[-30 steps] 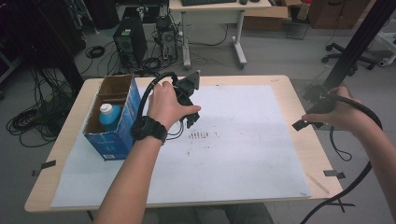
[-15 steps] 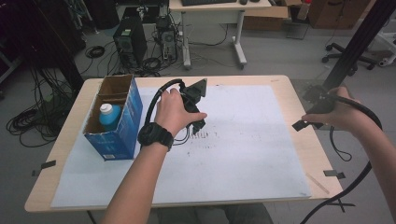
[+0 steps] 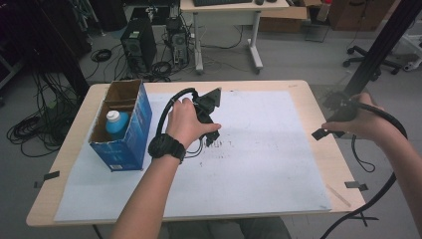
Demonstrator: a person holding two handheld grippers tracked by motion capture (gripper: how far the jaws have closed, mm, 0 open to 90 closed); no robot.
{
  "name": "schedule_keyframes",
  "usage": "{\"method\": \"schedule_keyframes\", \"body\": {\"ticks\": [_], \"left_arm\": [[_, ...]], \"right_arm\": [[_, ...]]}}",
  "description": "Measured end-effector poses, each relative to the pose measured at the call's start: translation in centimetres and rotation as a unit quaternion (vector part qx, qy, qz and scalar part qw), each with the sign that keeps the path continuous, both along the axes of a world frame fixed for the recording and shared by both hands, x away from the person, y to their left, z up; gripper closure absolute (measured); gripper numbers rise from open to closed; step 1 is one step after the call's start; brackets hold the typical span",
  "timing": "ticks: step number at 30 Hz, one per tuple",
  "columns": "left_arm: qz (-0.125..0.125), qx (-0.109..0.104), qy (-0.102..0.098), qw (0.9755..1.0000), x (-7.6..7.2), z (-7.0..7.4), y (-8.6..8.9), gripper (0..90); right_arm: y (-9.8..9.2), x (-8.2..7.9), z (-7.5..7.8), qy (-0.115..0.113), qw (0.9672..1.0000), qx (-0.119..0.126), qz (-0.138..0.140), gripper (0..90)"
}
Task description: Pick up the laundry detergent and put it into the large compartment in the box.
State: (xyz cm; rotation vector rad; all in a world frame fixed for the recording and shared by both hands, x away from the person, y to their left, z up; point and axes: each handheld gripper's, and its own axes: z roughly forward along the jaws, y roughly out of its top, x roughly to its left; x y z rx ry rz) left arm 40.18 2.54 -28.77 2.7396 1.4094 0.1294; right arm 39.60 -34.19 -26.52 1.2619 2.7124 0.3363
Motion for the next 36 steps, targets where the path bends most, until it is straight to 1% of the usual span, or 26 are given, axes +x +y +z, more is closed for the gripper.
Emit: {"method": "schedule_keyframes", "body": {"ticks": [7,14,18,23,28,36], "left_arm": [[-0.001,-0.005,0.001,1.0,-0.14,-0.24,-0.05,14.5],[-0.001,-0.003,0.0,1.0,-0.22,-0.34,-0.1,14.4],[-0.006,0.0,0.001,1.0,-0.25,-0.33,-0.11,14.4],[-0.002,-0.003,0.001,1.0,-0.32,-0.49,-0.07,14.4],[-0.004,-0.002,0.004,1.0,-0.33,-0.66,0.06,14.5],[-0.002,-0.004,0.004,1.0,-0.35,-0.82,0.2,14.5]], "right_arm": [[-0.05,-0.05,0.09,-0.001,1.0,0.0,-0.001,17.0],[-0.03,-0.09,0.07,-0.001,1.0,-0.001,-0.001,17.0],[0.0,-0.09,0.04,0.0,1.0,-0.001,-0.001,17.0],[0.06,-0.11,0.07,0.0,1.0,-0.002,0.0,17.0],[0.08,-0.12,0.04,0.0,1.0,-0.002,0.0,17.0],[0.15,-0.11,-0.01,0.001,1.0,-0.003,-0.001,17.0]]}}
